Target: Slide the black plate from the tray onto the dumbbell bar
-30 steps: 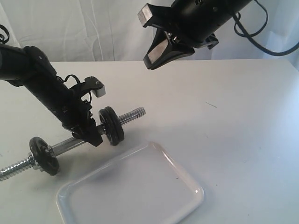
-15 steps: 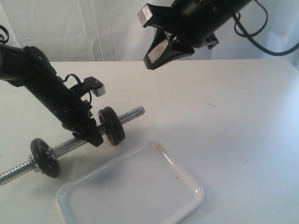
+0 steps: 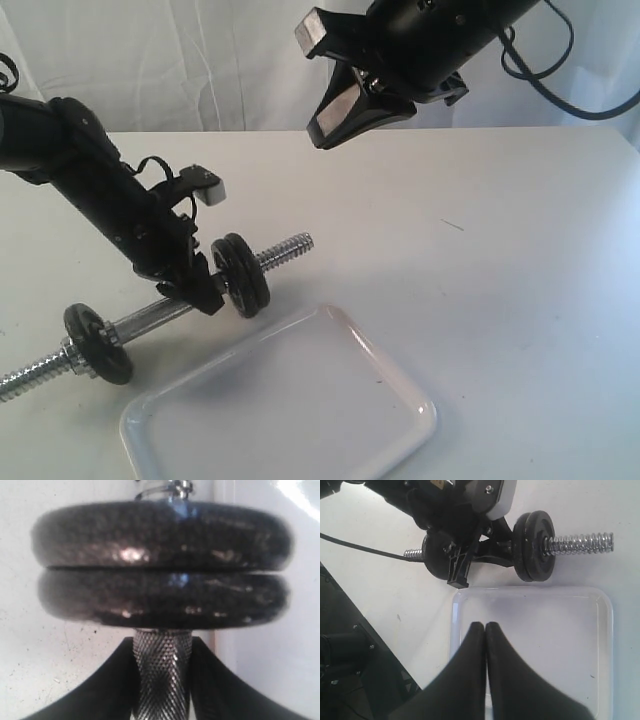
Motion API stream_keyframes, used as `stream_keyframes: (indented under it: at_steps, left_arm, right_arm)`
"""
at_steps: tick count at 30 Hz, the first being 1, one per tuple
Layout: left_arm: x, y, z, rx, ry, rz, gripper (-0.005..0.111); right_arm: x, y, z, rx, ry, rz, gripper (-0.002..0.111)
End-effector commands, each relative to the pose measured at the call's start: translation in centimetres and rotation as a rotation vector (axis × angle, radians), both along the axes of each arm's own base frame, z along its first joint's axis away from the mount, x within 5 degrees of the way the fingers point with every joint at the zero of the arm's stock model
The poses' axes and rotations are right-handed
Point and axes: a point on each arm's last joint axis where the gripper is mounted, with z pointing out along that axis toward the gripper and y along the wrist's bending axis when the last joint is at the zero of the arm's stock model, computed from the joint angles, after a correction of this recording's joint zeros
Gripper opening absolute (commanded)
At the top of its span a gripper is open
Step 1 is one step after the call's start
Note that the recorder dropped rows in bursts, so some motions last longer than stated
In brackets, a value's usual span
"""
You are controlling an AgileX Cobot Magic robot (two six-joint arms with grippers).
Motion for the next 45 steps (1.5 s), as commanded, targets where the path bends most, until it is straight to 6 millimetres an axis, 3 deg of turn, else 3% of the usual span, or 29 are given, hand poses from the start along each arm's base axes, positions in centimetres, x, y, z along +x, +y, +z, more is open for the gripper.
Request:
stream_keyframes:
  at_steps: [1, 10, 17, 21, 25, 30, 33, 35, 38, 41, 43, 45]
  left_arm:
    - [-0.7, -1.1, 2.9, -0.120, 0.028, 0.013, 0.052]
    - [-0.4, -1.0, 2.9, -0.115, -0.001, 0.023, 0.051]
    - [0.1, -0.7, 4.1, -0.108, -0.115, 0.055, 0.026]
    - [0.7, 0.4, 4.9, -0.087, -0.168, 0.116, 0.014]
    - [1.3, 2.0, 4.5, -0.046, -0.144, 0.184, 0.002]
    - [2.0, 3.4, 3.9, 0.016, -0.135, 0.261, 0.000]
    - [2.6, 4.3, 5.2, -0.008, -0.183, 0.397, 0.000]
    - [2.6, 5.9, 7.9, -0.049, -0.251, 0.513, 0.000]
    - [0.3, 7.9, 12.7, -0.110, -0.350, 0.566, 0.000]
    - [-4.6, 9.4, 16.7, -0.215, -0.550, 0.683, 0.000]
    - [-8.1, 10.0, 18.0, -0.266, -0.625, 0.721, 0.000]
    - [-11.7, 10.5, 17.9, -0.273, -0.659, 0.717, 0.000]
  right_arm:
    - [-0.2, -0.1, 0.6, 0.015, -0.011, 0.001, 0.000]
    - [-0.2, -0.1, 0.5, 0.014, -0.012, 0.000, 0.000]
    - [-0.2, -0.1, 0.5, 0.010, -0.013, 0.000, 0.000]
    - [-0.1, -0.3, 0.4, -0.014, -0.023, -0.001, 0.000]
    - [0.0, -0.5, 0.2, -0.049, -0.037, -0.003, 0.000]
    - [0.2, -0.8, 0.0, -0.094, -0.067, 0.009, 0.000]
    - [0.6, -1.9, -0.6, -0.234, -0.115, -0.011, 0.000]
    - [1.3, -3.7, -0.6, -0.405, -0.167, -0.136, 0.000]
    - [1.0, -5.1, 1.7, -0.400, -0.321, -0.227, 0.000]
    - [-1.6, -6.1, 3.9, -0.267, -0.547, -0.281, 0.000]
    - [-3.2, -6.9, 3.0, -0.234, -0.611, -0.312, 0.000]
    - [-5.0, -7.6, 0.6, -0.230, -0.647, -0.323, 0.000]
